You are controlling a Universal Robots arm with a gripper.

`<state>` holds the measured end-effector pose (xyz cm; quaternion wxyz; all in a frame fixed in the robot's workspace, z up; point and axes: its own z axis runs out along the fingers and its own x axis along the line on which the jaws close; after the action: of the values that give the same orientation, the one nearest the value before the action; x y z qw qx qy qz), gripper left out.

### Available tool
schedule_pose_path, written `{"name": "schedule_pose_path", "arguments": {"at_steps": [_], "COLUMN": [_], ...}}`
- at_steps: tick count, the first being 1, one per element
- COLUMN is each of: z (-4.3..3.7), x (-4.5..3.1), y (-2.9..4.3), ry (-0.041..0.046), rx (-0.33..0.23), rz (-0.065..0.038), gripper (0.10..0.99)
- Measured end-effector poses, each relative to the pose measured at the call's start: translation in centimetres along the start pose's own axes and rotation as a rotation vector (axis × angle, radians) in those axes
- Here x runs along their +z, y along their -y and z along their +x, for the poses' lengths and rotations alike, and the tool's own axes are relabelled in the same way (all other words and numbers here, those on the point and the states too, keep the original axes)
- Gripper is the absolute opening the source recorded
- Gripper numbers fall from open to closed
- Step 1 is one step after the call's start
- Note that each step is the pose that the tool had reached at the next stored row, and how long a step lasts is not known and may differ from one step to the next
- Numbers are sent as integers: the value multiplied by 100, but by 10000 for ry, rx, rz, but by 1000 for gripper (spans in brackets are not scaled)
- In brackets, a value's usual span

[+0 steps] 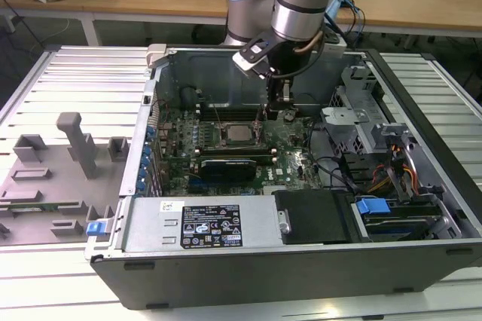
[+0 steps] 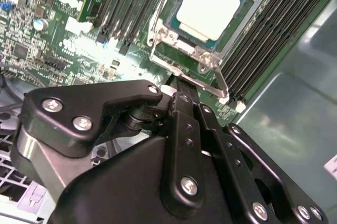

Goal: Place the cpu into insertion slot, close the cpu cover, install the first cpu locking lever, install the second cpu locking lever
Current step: 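Close the cpu cover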

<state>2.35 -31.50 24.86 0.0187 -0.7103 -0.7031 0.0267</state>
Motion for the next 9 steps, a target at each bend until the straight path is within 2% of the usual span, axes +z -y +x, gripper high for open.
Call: {"name": "schedule_pose_path", "arguments": {"at_steps": [4,8,9], "z": [0,-1,-2], "x": [4,10,14], "y": [56,151,194], "ry": [0,0,0], "rx": [1,1,1], "rz": [-12,-23,-118], "gripper": [106,106,106]}}
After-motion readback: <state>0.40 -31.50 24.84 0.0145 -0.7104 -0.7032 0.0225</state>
